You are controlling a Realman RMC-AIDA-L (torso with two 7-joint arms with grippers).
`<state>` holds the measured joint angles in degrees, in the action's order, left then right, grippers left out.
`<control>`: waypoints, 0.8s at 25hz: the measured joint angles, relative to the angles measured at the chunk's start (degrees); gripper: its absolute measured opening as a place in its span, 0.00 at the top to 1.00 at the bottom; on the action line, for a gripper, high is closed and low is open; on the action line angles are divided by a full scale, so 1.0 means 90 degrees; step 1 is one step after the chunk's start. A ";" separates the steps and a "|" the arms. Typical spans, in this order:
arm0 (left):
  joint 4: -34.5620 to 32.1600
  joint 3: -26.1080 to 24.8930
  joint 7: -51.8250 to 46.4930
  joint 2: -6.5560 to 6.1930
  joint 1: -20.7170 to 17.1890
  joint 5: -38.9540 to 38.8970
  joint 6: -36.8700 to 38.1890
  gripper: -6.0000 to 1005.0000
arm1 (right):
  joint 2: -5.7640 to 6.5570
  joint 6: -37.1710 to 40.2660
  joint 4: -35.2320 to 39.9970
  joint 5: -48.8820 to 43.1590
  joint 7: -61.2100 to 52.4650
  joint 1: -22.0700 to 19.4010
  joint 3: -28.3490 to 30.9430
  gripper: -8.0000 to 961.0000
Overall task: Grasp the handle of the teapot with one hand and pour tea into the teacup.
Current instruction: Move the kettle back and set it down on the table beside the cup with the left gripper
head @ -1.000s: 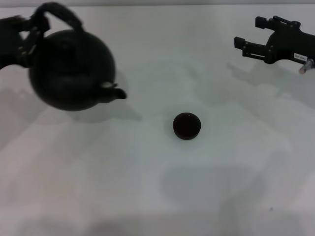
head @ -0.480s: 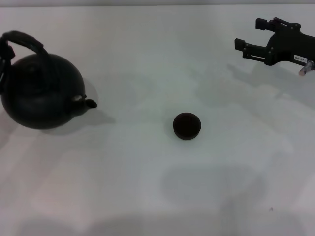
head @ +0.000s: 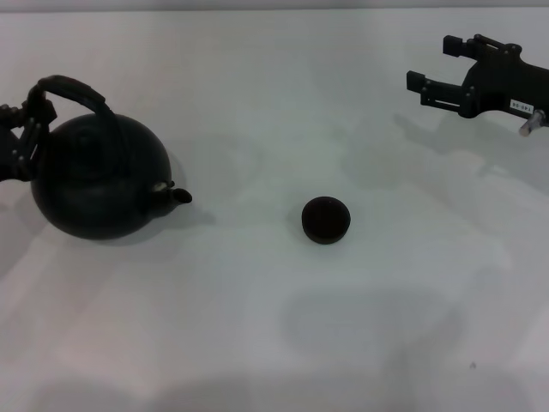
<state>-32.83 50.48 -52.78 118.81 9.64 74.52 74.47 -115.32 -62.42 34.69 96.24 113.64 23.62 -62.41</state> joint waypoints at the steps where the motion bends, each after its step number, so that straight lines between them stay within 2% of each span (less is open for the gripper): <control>1: 0.0027 -0.0003 0.0019 0.0000 0.0007 0.0000 -0.0016 0.90 | 0.0000 -0.0009 -0.0003 0.0000 0.0001 -0.0004 0.0000 0.12; 20: 0.0398 0.0043 0.0236 0.0012 0.0034 0.0008 -0.0233 0.90 | -0.0007 -0.0052 -0.0060 0.0006 0.0001 -0.0022 0.0000 0.12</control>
<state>-29.25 50.87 -50.66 118.92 9.94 74.59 72.38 -115.39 -62.90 34.14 96.29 113.65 23.43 -62.41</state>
